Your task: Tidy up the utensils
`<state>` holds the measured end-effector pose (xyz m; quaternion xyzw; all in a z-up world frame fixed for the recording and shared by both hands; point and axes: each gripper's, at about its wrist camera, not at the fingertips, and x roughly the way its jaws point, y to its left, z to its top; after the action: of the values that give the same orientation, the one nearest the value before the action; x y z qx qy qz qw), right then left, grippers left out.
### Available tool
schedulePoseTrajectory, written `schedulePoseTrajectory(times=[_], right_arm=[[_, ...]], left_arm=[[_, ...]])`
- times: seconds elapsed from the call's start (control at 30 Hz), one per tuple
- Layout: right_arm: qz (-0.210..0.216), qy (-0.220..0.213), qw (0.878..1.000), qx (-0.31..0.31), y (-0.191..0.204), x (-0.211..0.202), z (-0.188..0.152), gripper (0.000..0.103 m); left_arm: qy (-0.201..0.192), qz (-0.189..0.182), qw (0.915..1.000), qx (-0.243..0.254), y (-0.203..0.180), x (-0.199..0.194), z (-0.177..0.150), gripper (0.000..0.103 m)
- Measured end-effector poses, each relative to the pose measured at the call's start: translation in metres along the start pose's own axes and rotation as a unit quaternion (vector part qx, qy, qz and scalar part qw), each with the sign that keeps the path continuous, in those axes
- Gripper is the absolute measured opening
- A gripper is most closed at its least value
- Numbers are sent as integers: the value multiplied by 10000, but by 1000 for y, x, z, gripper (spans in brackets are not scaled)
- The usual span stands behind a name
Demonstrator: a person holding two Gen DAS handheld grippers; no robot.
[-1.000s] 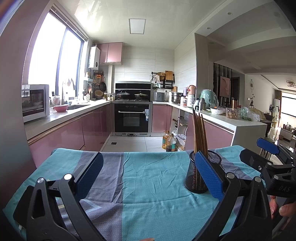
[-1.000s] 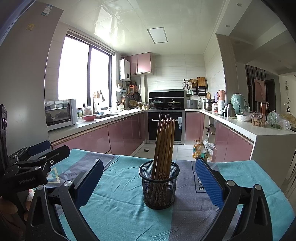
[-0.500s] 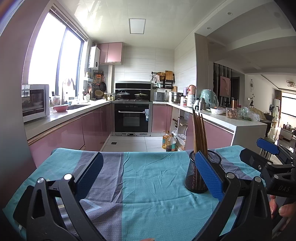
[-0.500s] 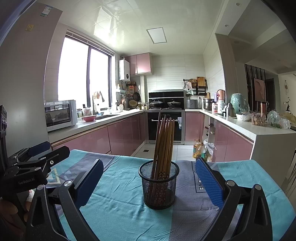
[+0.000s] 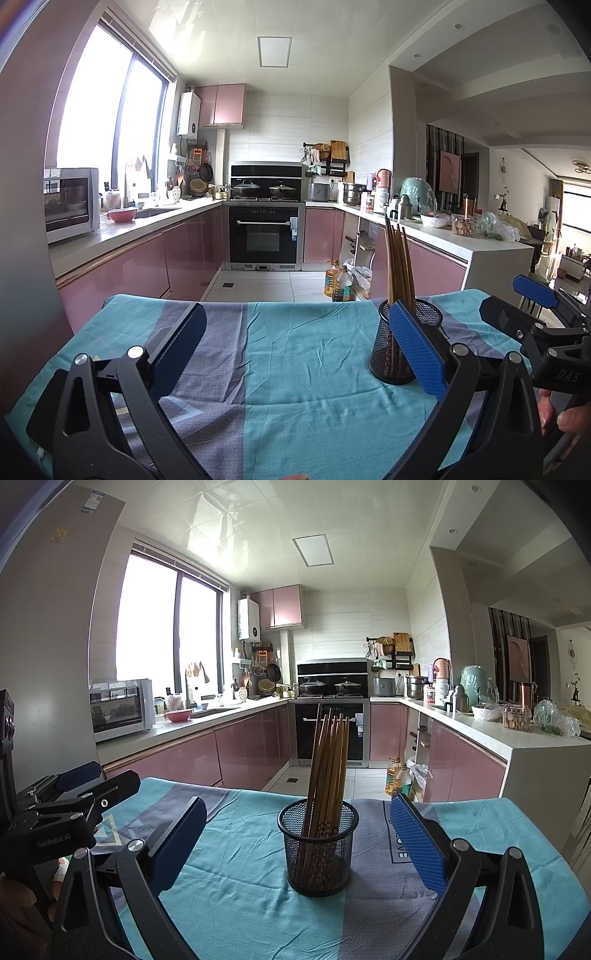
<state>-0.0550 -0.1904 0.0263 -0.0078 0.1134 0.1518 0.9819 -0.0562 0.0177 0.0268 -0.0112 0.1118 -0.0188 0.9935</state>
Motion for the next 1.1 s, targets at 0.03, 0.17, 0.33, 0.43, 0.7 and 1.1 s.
schedulePoseTrajectory(times=[0.03,0.17,0.33,0.43,0.7,1.1], right_arm=[[-1,-1,10000,0,0,0,0,96],[1,12,10000,-2,1,0,0,96],[1,5,10000,5,0,0,0,96],[0,18,10000,3,1,0,0,96],[-2,19,10000,6,2,2,0,96],[3,12,10000,16,2,1,0,96]], left_arm=[[3,1,10000,-3,0,0,0,97],[7,-4,10000,-10,0,0,0,97],[2,-1,10000,-10,0,0,0,97],[14,-3,10000,-6,0,0,0,97],[15,2,10000,-6,0,0,-1,97],[11,6,10000,-6,1,0,0,97]])
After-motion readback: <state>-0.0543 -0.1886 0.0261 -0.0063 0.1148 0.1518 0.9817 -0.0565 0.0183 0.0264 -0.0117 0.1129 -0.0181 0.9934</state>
